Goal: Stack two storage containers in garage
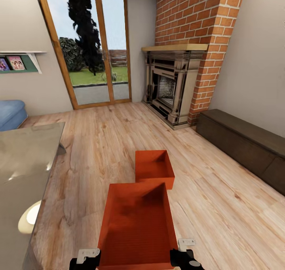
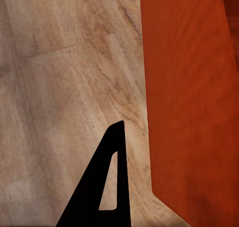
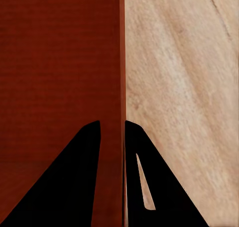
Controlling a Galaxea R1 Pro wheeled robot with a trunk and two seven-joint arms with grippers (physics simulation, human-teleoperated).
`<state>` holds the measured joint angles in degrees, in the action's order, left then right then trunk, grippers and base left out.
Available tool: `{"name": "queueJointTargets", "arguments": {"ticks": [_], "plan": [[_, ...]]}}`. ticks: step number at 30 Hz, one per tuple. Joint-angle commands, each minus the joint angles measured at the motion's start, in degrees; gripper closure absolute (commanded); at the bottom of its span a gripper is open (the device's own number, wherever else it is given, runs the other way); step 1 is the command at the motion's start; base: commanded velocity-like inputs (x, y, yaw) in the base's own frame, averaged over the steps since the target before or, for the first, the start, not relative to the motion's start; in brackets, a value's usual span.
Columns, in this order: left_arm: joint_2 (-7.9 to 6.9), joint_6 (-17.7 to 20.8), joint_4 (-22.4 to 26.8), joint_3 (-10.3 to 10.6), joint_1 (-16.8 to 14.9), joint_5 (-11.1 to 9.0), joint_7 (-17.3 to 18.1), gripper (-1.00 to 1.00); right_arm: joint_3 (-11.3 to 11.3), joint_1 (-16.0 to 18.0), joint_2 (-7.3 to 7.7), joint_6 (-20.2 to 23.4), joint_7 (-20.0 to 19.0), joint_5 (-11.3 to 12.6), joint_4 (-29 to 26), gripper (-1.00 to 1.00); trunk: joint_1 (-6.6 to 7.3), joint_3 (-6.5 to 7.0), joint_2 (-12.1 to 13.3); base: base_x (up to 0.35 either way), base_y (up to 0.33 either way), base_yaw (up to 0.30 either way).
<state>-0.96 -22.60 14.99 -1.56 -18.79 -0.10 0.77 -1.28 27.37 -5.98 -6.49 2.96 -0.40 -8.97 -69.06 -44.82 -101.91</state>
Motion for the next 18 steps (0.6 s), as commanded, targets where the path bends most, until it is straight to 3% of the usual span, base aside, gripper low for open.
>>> {"name": "queueJointTargets", "arguments": {"ticks": [1,5,18], "plan": [[-0.01,-0.16,-0.04,-0.46,-0.04,-0.17,-0.07,1.0,0.33,0.05,0.0,-0.18,0.38,-0.13,0.01,1.0,0.01,-0.04,-0.02,-0.027,0.0,0.0],[-0.01,-0.16,-0.04,-0.44,-0.05,-0.17,-0.07,1.0,0.32,0.05,0.02,-0.18,0.38,-0.13,0.01,1.0,0.01,-0.04,-0.02,-0.075,0.0,0.0],[-0.01,-0.16,-0.04,-0.45,-0.03,-0.17,-0.07,1.0,0.35,0.05,0.0,-0.18,0.38,-0.13,0.01,1.0,0.01,-0.04,-0.02,-0.202,0.0,0.0]]}}
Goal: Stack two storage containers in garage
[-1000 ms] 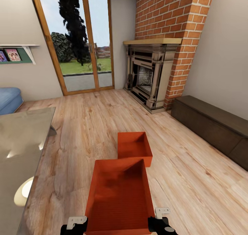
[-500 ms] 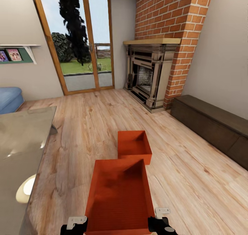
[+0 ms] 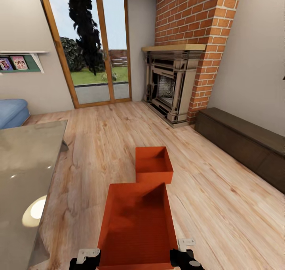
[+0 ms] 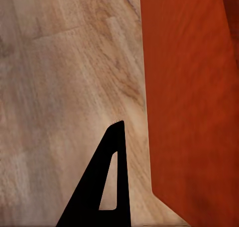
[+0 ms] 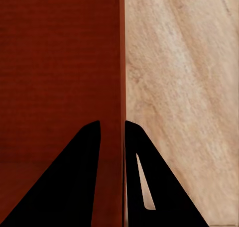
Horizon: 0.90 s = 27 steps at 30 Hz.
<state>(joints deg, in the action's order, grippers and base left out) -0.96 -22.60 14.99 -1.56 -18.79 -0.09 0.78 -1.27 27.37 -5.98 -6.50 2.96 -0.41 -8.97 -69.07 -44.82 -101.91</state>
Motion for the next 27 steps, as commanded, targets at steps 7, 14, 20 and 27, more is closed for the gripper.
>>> {"name": "queueJointTargets", "arguments": {"ticks": [7,14,20,27], "plan": [[-0.01,-0.16,-0.04,-0.42,-0.05,-0.17,-0.07,1.0,0.31,0.05,0.0,-0.17,0.38,-0.12,0.01,1.0,0.02,-0.04,-0.02,-0.193,0.0,0.0],[-0.01,-0.16,-0.04,-0.46,-0.05,-0.17,-0.07,1.0,0.31,0.05,0.0,-0.17,0.38,-0.12,0.01,1.0,0.02,-0.04,-0.02,-0.289,0.0,0.0],[-0.01,-0.12,-0.04,-0.45,-0.02,-0.17,-0.07,1.0,0.33,0.05,0.0,-0.17,0.38,-0.12,0.01,1.0,0.02,-0.04,-0.02,-0.225,0.0,0.0],[-0.01,-0.16,-0.04,-0.46,-0.05,-0.17,-0.07,1.0,0.32,0.05,0.0,-0.17,0.38,-0.12,0.01,1.0,0.02,-0.04,-0.02,-0.076,-0.001,0.0]]}}
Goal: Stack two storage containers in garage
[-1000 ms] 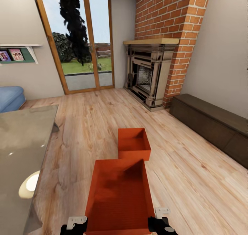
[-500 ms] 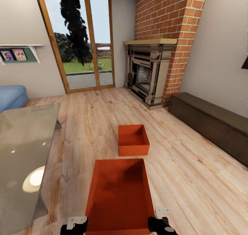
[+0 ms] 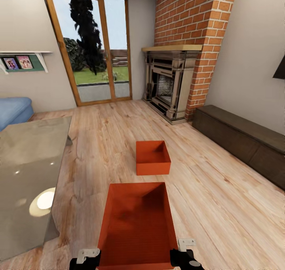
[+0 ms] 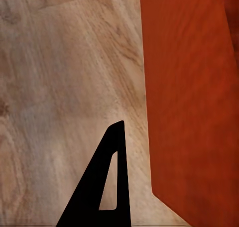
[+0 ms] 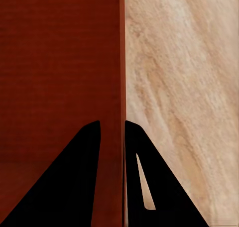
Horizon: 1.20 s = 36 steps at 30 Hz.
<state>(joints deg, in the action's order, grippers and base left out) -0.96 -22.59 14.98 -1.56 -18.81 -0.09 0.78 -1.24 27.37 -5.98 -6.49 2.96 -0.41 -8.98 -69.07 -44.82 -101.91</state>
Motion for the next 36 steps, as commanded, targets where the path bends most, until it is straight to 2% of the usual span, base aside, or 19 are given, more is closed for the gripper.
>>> {"name": "queueJointTargets", "arguments": {"ticks": [1,9,25,36], "plan": [[-0.01,-0.17,-0.04,-0.45,-0.02,-0.17,-0.07,1.0,0.29,0.05,0.0,-0.19,0.38,-0.12,0.02,1.0,0.02,-0.04,-0.02,-0.149,-0.03,0.0],[-0.01,-0.15,-0.04,-0.42,-0.03,-0.17,-0.07,1.0,0.3,0.05,0.02,-0.19,0.38,-0.12,0.02,1.0,0.02,-0.04,-0.02,-0.138,-0.083,0.054],[0.0,-0.16,-0.04,-0.45,-0.02,-0.17,-0.07,1.0,0.3,0.05,0.0,-0.19,0.38,-0.12,0.02,1.0,0.02,-0.04,-0.02,-0.006,-0.005,0.235],[0.0,-0.13,-0.04,-0.41,-0.01,-0.17,-0.07,1.0,0.28,0.05,0.0,-0.19,0.38,-0.12,0.02,1.0,0.02,-0.03,-0.02,0.0,0.0,0.067]]}}
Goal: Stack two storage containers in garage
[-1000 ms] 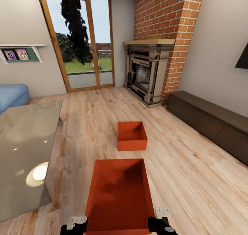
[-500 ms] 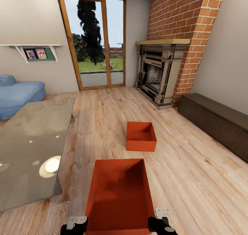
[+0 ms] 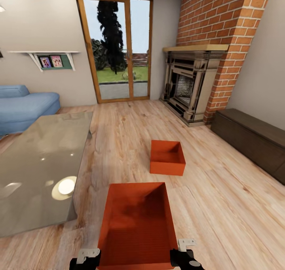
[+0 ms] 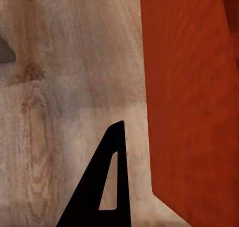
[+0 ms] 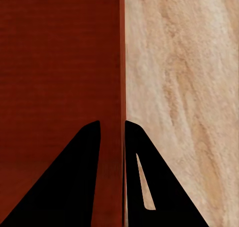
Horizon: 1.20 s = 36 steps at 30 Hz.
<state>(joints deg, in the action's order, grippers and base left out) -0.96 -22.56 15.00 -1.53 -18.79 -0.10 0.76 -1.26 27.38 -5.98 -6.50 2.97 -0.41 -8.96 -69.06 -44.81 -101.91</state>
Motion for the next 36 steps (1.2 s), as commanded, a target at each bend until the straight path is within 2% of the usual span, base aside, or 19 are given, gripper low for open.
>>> {"name": "queueJointTargets", "arguments": {"ticks": [1,20,28,36], "plan": [[-0.01,-0.15,-0.06,-0.44,-0.03,-0.16,-0.06,1.0,0.29,0.04,0.0,-0.18,0.37,-0.12,0.0,1.0,0.01,-0.03,-0.02,0.0,0.0,0.198],[0.01,-0.15,-0.06,-0.45,-0.04,-0.16,-0.05,1.0,0.29,0.04,0.0,-0.17,0.37,-0.12,0.0,1.0,0.01,0.07,-0.02,0.0,0.0,0.147],[0.0,-0.15,-0.06,-0.46,-0.05,-0.16,-0.06,1.0,0.29,0.04,0.0,-0.18,0.37,-0.12,0.0,1.0,0.01,0.07,-0.02,0.0,-0.023,0.032],[0.01,-0.13,-0.06,-0.45,-0.06,-0.16,-0.06,1.0,0.29,0.04,0.0,-0.18,0.37,-0.12,0.0,1.0,0.01,0.07,-0.02,0.0,-0.158,0.002]]}}
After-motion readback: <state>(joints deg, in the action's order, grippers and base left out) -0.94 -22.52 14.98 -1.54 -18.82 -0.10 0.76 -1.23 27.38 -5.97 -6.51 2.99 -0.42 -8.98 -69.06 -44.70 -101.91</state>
